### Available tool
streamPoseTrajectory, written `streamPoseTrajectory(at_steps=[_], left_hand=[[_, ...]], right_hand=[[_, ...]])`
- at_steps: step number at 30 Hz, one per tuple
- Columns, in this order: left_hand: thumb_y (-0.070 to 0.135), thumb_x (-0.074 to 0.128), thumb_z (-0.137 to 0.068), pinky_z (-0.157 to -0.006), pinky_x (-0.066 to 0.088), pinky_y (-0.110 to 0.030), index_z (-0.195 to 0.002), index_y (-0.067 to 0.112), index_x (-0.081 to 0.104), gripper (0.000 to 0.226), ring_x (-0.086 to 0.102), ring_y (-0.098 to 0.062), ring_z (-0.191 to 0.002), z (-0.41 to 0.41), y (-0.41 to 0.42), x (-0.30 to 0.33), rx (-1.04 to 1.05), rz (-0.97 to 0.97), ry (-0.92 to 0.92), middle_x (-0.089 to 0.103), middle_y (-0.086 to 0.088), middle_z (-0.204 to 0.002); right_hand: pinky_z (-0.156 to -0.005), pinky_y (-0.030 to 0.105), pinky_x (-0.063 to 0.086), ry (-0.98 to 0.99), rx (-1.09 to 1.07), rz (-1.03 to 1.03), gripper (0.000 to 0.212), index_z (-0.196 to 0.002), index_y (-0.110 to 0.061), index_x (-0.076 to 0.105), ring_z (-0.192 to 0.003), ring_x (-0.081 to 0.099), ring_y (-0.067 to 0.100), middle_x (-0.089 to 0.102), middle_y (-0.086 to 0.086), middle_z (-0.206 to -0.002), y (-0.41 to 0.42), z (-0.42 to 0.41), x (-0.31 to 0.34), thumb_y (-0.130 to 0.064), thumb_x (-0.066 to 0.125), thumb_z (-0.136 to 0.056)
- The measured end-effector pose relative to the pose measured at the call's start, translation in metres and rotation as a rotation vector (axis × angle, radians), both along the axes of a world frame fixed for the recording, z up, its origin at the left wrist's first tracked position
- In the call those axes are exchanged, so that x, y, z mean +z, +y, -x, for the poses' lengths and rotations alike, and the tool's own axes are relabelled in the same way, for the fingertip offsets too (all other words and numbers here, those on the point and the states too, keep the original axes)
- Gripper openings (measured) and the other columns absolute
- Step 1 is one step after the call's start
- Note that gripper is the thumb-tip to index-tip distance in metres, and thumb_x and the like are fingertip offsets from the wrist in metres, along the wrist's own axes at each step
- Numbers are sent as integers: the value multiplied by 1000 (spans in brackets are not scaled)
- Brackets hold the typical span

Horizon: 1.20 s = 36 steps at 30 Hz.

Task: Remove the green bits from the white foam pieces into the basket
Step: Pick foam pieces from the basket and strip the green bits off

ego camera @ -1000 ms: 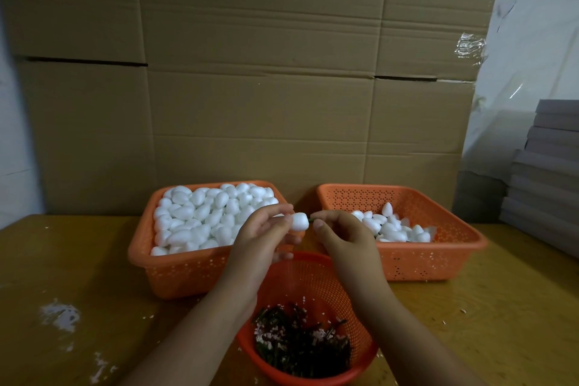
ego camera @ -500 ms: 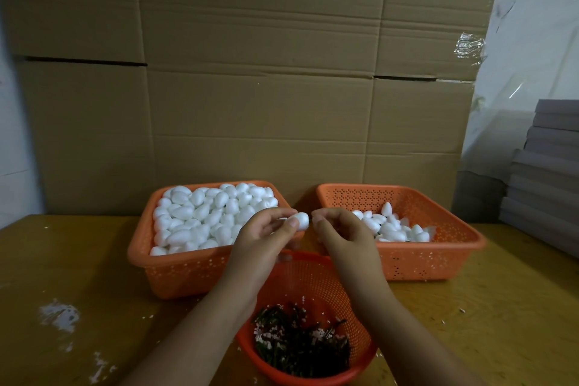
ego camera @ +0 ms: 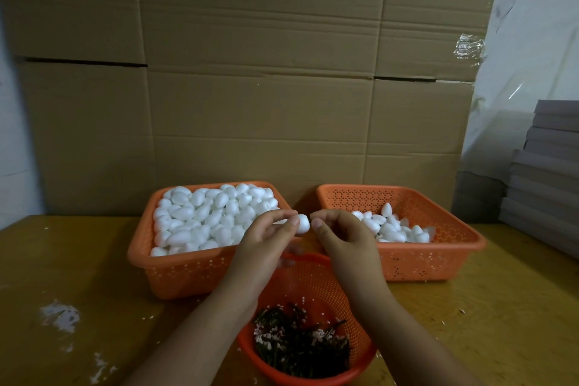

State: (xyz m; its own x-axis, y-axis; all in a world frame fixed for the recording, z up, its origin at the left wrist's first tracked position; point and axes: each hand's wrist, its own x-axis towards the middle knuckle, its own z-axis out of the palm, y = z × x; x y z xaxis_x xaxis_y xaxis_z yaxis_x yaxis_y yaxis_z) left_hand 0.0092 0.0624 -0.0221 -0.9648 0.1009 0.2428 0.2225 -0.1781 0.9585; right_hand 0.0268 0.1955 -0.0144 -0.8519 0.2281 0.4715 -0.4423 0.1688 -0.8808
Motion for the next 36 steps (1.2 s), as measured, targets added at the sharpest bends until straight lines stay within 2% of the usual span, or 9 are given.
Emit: streamPoseTrajectory(at_steps=[7, 17, 21, 28, 30, 33, 36], left_hand=[[19, 62, -94, -58, 51, -20, -106, 23, 68, 13, 67, -7, -68, 0, -1, 0, 0, 13, 66, 76, 5, -90], [14, 62, -94, -60, 51, -19, -107, 14, 69, 14, 67, -9, -68, 0, -6, 2, -6, 38, 121, 75, -2, -86], [13, 62, -94, -59, 50, -18, -105, 14, 69, 14, 67, -8, -66, 1, -6, 1, -6, 48, 124, 75, -1, -84], [7, 61, -93, -56, 48, -15, -102, 11, 69, 13, 67, -7, -62, 1, -5, 0, 16, 72, 155, 74, -2, -80], [9, 62, -93, -57, 49, -16, -103, 13, 69, 12, 67, -8, -64, 1, -5, 1, 19, 73, 150, 75, -3, -83], [14, 63, -93, -58, 50, -17, -102, 19, 70, 12, 68, -10, -66, 1, -5, 4, 36, 85, 159, 75, -1, -88], [18, 61, -94, -59, 51, -18, -106, 27, 67, 16, 70, -11, -68, 1, -4, 7, 75, 150, 211, 73, 3, -97]], right_hand=[[-70, 29, 49, -35, 10, 60, 9, -85, -16, 72, -70, 60, 8, 65, -9, -68, 2, 2, -2, -16, 65, -90], [-62, 22, 46, -59, 57, 61, 11, -83, -12, 71, -56, 54, -1, 61, -9, -57, 5, 3, -2, -15, 65, -91], [-61, 22, 45, -65, 70, 42, 11, -83, -10, 71, -58, 54, 2, 60, -9, -57, 6, 2, -3, -15, 66, -90], [-71, 30, 49, -53, 45, -37, 9, -82, -9, 73, -71, 60, 9, 68, -4, -69, 6, 0, 1, -14, 68, -89], [-69, 28, 50, -48, 44, -53, 10, -83, -10, 73, -70, 61, 7, 69, -2, -70, 7, 0, 3, -15, 68, -89], [-59, 17, 47, -57, 63, -21, 11, -84, -10, 74, -61, 56, 0, 64, -7, -60, 8, 0, 5, -14, 66, -90], [-55, 13, 46, -99, 46, 33, 11, -83, -13, 74, -57, 55, -2, 61, -10, -56, 9, 1, 5, -16, 66, -90]])
